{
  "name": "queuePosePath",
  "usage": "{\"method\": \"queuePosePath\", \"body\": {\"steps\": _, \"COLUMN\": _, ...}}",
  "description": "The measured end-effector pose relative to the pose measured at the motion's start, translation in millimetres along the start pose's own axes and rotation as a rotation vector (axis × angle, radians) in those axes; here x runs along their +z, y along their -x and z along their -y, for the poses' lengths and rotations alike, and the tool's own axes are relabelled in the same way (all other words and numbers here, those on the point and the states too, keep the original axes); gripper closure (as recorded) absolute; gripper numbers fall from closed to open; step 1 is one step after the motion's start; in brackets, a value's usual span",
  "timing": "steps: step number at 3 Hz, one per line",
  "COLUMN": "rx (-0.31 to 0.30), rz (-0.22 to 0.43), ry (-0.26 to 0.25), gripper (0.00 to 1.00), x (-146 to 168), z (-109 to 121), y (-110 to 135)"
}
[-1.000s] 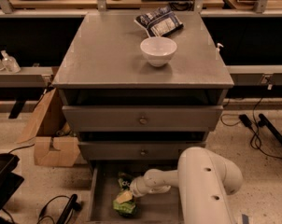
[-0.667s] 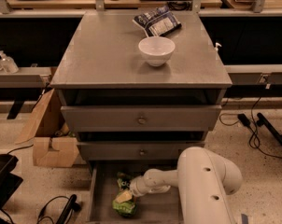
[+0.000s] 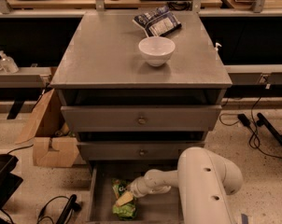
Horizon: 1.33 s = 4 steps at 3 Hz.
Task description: Pick green rice chip bag from bottom drawer and place on counter
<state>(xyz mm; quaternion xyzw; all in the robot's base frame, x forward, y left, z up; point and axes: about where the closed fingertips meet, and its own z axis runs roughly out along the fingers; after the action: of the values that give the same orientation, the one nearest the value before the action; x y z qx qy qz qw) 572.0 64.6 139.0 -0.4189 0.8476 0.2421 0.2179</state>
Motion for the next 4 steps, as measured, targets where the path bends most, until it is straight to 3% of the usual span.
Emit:
{"method": "queuePosePath", "body": {"steps": 1, "rx": 0.003, "rz": 0.02, "ry": 0.012, "gripper": 1.0, "x": -2, "z": -2, "y": -1}}
{"method": "queuePosePath", "body": {"steps": 3, "rx": 0.014, "rz": 0.109, "ry": 0.089, "gripper": 1.0, "x": -8, "z": 3, "y": 3}}
{"method": "queuePosePath", "body": {"steps": 4, "rx": 0.01, "rz": 0.162, "ry": 0.091, "gripper": 1.0, "x": -29, "z": 2, "y": 5}}
